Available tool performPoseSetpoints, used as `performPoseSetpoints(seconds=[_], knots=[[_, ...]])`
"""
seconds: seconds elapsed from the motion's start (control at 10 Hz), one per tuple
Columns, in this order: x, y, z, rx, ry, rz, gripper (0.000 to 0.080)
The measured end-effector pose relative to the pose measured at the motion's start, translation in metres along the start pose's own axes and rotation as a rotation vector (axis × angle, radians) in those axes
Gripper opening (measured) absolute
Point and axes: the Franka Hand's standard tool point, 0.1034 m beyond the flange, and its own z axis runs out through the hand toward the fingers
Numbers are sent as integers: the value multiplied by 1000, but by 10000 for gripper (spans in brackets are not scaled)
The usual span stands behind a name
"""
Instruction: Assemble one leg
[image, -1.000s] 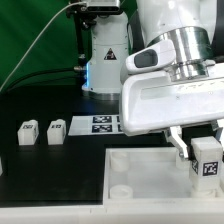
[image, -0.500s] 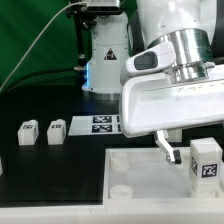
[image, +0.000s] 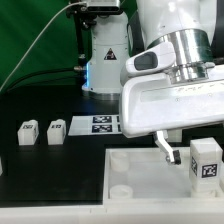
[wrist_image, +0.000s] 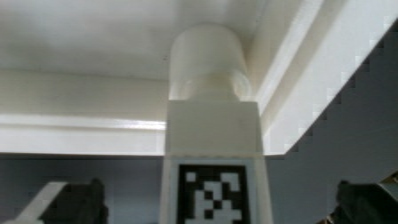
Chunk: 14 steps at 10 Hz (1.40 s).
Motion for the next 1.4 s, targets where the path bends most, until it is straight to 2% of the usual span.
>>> performPoseSetpoints(seconds=[0.1, 0.3, 0.4, 0.5, 0.7, 1.0, 1.2, 1.3, 1.4], knots=[[3, 0, -3, 2, -25, 4, 649], [27, 1, -19, 14, -127, 8, 649], [39, 5, -23, 11, -120, 10, 649], [36, 7, -20, 20, -198, 15, 649], [34, 6, -15, 54, -438, 45, 649], [17, -8, -10, 90, -751, 94, 649], [15, -8, -5, 96, -782, 95, 649], [15, -8, -5, 96, -782, 95, 610], [14, -8, -5, 96, -782, 95, 610]])
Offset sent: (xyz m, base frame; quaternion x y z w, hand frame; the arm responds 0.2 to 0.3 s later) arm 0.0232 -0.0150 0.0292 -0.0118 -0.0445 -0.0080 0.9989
